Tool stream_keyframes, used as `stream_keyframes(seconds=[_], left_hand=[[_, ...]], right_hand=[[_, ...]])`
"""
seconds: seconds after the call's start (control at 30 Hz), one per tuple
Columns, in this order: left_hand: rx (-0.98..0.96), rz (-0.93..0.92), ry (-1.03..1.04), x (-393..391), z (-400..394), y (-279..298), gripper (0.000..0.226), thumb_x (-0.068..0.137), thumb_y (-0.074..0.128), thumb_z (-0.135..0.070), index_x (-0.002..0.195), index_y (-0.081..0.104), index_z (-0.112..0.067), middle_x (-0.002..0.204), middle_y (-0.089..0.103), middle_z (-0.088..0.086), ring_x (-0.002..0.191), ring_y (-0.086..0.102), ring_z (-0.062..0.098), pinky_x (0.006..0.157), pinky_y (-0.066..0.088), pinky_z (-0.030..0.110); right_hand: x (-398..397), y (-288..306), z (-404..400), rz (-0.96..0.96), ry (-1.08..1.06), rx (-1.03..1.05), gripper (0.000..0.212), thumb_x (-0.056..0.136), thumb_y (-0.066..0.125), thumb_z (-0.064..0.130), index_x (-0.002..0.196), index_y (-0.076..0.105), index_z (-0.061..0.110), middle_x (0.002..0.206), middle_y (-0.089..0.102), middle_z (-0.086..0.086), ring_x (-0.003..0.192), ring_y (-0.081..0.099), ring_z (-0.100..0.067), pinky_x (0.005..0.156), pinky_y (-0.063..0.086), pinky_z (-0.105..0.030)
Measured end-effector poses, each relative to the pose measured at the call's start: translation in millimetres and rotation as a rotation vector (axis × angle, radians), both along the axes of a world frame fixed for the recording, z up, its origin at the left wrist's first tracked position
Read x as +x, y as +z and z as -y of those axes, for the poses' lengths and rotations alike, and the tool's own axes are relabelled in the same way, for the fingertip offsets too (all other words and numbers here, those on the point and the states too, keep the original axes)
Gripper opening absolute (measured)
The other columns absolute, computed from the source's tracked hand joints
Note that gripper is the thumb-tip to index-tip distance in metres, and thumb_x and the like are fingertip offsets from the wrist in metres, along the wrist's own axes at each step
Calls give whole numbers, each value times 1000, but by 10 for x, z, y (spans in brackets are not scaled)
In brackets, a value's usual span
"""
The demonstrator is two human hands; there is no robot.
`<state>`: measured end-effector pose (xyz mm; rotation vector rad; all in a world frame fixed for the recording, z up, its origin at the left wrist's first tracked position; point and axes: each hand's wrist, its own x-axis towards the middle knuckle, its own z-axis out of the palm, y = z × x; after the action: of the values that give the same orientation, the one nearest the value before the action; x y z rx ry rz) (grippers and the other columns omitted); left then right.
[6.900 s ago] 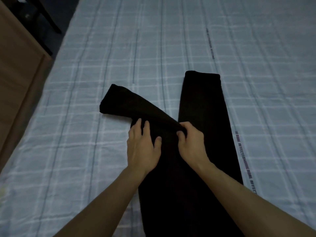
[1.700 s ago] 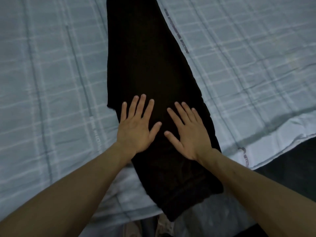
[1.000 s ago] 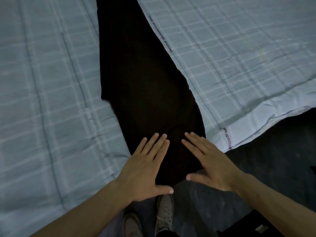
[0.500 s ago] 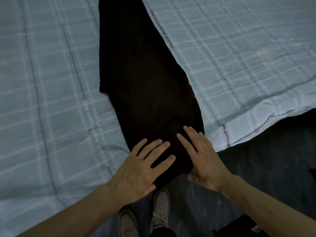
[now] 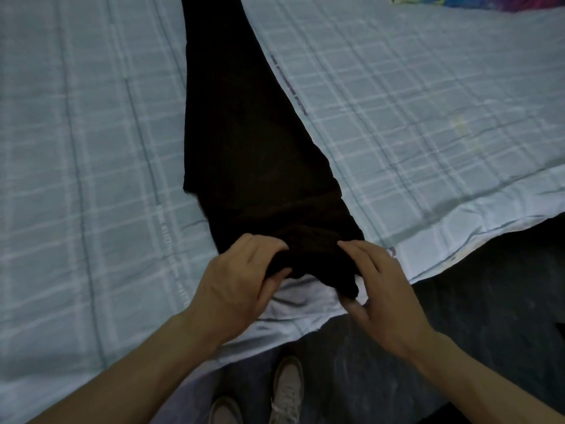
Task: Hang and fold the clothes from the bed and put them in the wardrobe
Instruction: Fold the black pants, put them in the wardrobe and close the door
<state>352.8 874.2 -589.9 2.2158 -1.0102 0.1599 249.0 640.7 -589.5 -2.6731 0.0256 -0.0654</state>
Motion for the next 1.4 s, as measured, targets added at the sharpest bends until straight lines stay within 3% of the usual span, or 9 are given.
stream_keyframes(seconds=[0.27, 0.53, 0.73, 0.87, 0.97, 1.03, 1.13, 1.23, 1.4], left_hand=[[106, -229, -118, 436, -19, 309, 62, 73, 86, -16, 125, 54, -22, 116, 57, -7, 103, 58, 3, 91, 46, 13], [-239, -306, 305, 1156, 83, 790, 55, 75, 83, -22, 121, 52, -32, 102, 64, -21, 95, 63, -4, 78, 50, 9], [-460, -367, 419, 1854, 95, 836, 46, 81, 79, -17, 118, 56, -33, 106, 63, -33, 99, 61, -13, 78, 47, 2], [-467, -390, 448, 2419, 38, 908, 41, 85, 76, -17, 119, 58, -31, 107, 66, -21, 100, 61, -8, 82, 46, 4], [-457, -402, 502, 2908, 8, 941, 40, 86, 74, -20, 121, 58, -32, 110, 64, -15, 100, 60, -5, 84, 49, 9], [-462, -410, 511, 3170, 23, 940, 41, 86, 74, -22, 121, 57, -34, 111, 62, -17, 102, 60, -3, 86, 51, 15], [-443, -421, 494, 3534, 85, 924, 52, 83, 78, -24, 127, 51, -35, 112, 61, -18, 103, 59, -1, 86, 50, 15], [-450, -471, 531, 3857, 143, 831, 64, 79, 81, -30, 130, 43, -36, 113, 58, -13, 100, 58, -2, 77, 44, 9], [-369, -532, 592, 3981, 177, 364, 80, 76, 81, -43, 141, 36, -33, 130, 50, -15, 111, 54, 3, 88, 44, 14]], right_hand=[[616, 296, 154, 64, -85, 302, 38, 87, 69, 5, 120, 58, 18, 107, 60, 8, 98, 57, -3, 86, 46, -20], [1628, 720, 122, 232, -161, 487, 30, 91, 67, 21, 114, 51, 35, 101, 62, 23, 95, 62, 2, 75, 47, -9], [2549, 930, 65, 283, -152, 469, 27, 91, 68, 35, 116, 58, 33, 106, 64, 20, 100, 61, 2, 83, 48, -11], [3086, 1067, 9, 211, -178, 497, 45, 81, 71, 53, 119, 60, 33, 109, 64, 20, 102, 61, 2, 86, 51, -15], [3448, 1099, -15, 83, -132, 421, 82, 61, 81, 65, 133, 45, 47, 120, 55, 29, 112, 53, 8, 87, 47, -10], [3647, 1021, -16, 27, -147, 333, 92, 59, 85, 57, 138, 39, 45, 122, 53, 26, 112, 51, 7, 90, 44, -13], [3940, 869, 8, 28, -270, 374, 69, 70, 86, 36, 129, 49, 34, 103, 58, 27, 93, 56, 20, 77, 50, -6], [4217, 710, 69, 69, -339, 432, 51, 77, 83, 24, 121, 57, 26, 91, 58, 28, 82, 52, 30, 66, 39, 6], [4629, 311, 121, 132, -352, 393, 40, 85, 75, 24, 122, 59, 21, 99, 62, 22, 93, 61, 13, 72, 41, 2]])
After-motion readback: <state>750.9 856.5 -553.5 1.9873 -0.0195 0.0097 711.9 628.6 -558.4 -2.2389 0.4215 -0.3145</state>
